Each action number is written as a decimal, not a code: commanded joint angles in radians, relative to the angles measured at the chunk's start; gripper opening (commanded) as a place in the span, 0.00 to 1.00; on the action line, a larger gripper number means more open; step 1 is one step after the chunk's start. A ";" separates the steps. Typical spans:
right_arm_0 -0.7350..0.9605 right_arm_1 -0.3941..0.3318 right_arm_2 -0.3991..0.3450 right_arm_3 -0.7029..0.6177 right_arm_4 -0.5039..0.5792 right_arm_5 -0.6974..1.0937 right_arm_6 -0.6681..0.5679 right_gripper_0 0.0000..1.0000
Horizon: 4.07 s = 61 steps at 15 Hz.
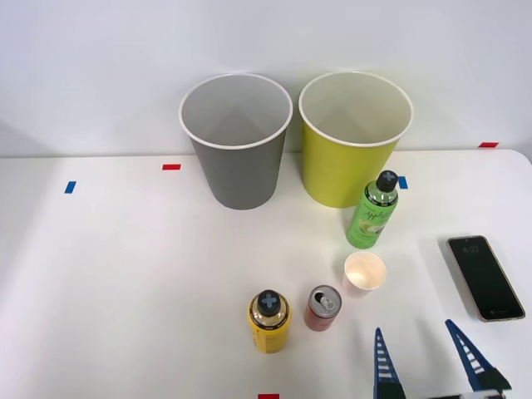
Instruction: Put cans in the gray bin, plastic bottles in the light green bin
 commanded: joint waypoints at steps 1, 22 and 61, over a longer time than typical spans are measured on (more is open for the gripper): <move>-0.128 -0.022 0.004 -0.001 -0.094 0.100 0.000 1.00; -0.608 -0.003 -0.127 0.134 -0.247 0.430 0.014 1.00; -0.547 -0.031 -0.283 -0.610 -0.355 1.020 -0.029 0.00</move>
